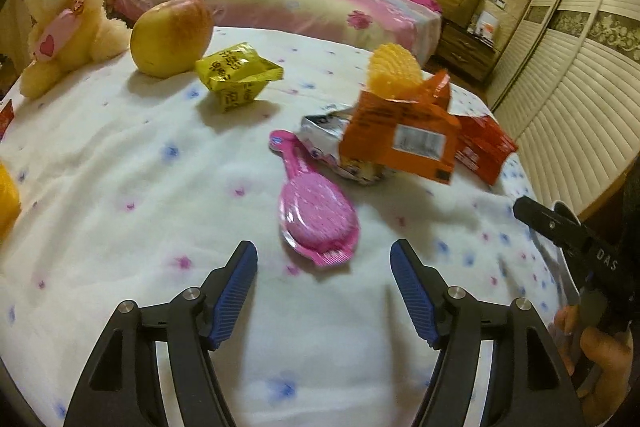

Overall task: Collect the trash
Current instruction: 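Move both grippers back to the bed toward the pink hairbrush and red bag, then grasp the pink hairbrush with left gripper while right gripper grasps red snack bag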

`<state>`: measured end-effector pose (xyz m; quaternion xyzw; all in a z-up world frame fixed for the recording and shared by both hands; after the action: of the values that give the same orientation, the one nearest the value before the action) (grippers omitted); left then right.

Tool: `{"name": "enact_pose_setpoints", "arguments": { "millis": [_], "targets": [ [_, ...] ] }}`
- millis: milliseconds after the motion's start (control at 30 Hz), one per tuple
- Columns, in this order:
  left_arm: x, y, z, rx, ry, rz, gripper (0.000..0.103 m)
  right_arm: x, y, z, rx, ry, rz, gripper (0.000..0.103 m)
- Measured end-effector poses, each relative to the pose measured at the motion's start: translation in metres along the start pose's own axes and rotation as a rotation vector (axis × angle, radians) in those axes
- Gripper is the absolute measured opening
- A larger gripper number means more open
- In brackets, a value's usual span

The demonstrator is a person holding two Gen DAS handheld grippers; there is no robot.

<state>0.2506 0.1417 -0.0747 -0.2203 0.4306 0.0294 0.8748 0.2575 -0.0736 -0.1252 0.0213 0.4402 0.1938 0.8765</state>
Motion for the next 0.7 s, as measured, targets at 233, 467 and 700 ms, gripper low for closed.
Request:
{"name": "enact_pose_setpoints", "arguments": {
  "millis": [233,467,700],
  "targets": [
    [0.019,-0.002,0.012,0.006,0.007,0.023,0.069,0.033,0.006,0.023,-0.030,0.032,0.015,0.087],
    [0.030,-0.006,0.017,0.035,-0.015,0.050,0.067,0.055,0.000,0.038,-0.042,0.042,-0.001,0.085],
    [0.033,-0.012,0.016,0.086,-0.027,0.045,0.045,0.056,-0.004,0.037,-0.051,0.041,-0.024,0.021]
  ]
}}
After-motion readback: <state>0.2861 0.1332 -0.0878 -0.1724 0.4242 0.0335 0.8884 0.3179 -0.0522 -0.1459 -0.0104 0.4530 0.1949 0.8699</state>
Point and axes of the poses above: each gripper's, at about its wrist camera, not at the fingertips, and x roughly the way its jaws point, y to its left, z to its top, the point moved 8 cm from there along x, roughly the way its jaws point, and after that the axes turned 13 degrees about -x, right-handed, at the moved point
